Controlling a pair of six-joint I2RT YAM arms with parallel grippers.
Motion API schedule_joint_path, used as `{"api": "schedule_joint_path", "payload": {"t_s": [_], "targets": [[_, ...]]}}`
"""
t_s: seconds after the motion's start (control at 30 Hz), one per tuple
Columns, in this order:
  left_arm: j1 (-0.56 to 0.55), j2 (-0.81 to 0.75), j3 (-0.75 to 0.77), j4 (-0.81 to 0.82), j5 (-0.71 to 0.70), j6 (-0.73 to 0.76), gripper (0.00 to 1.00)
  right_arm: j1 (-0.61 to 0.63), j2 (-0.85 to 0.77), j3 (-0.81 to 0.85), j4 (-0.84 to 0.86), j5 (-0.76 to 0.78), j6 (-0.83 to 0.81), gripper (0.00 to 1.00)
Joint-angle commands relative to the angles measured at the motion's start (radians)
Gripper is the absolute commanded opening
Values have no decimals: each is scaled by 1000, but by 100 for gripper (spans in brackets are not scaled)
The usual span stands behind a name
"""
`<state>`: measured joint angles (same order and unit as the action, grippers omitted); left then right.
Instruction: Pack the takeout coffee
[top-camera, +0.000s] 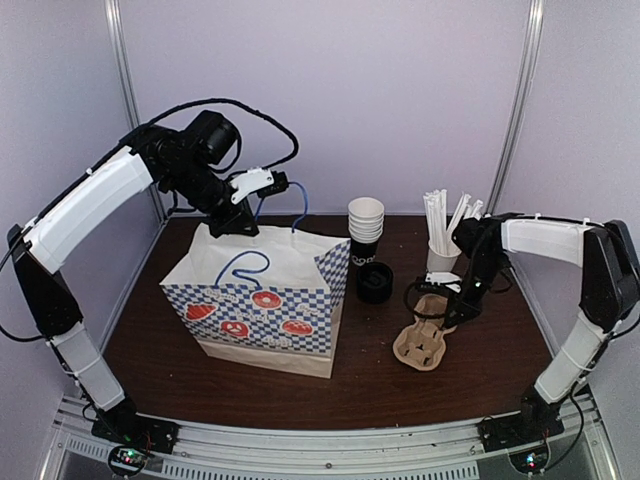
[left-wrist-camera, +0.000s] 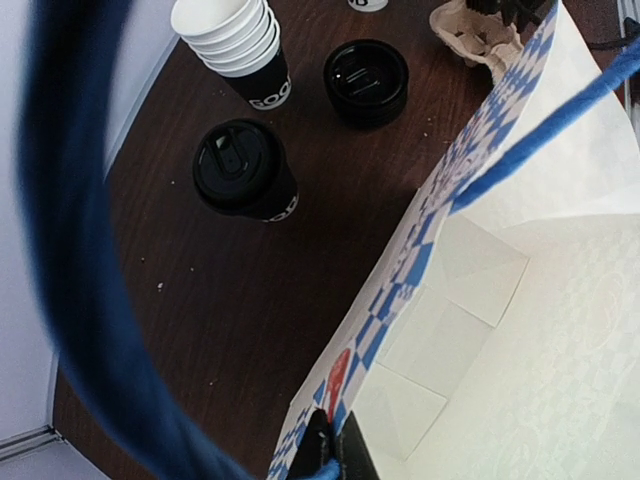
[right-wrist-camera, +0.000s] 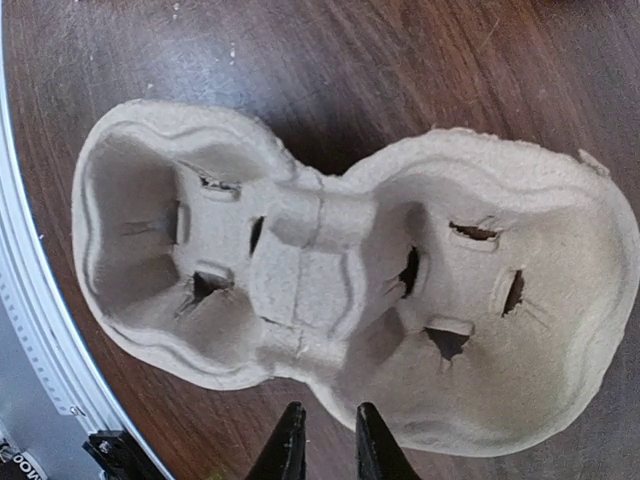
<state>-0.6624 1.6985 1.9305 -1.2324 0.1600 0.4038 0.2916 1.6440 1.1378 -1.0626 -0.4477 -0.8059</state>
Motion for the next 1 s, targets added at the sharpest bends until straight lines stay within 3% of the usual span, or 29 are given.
{"api": "schedule_joint_path", "payload": {"t_s": [0.0, 0.13, 0.47, 0.8, 0.97], "targets": [[3, -14, -23, -6, 94, -71, 0, -39, 47, 82, 29, 71, -42, 15], [3, -10, -29, -4, 107, -101, 0, -58, 105, 124, 43, 104, -67, 6], [3, -52, -102, 96, 53, -202, 0, 28, 117, 74, 30, 182, -112, 5], [3, -58, -136, 144, 67, -219, 0, 136, 69, 85, -240, 87, -172, 5], [3, -61, -146, 145, 68, -221, 0, 135, 47, 109, -243, 78, -157, 5]]}}
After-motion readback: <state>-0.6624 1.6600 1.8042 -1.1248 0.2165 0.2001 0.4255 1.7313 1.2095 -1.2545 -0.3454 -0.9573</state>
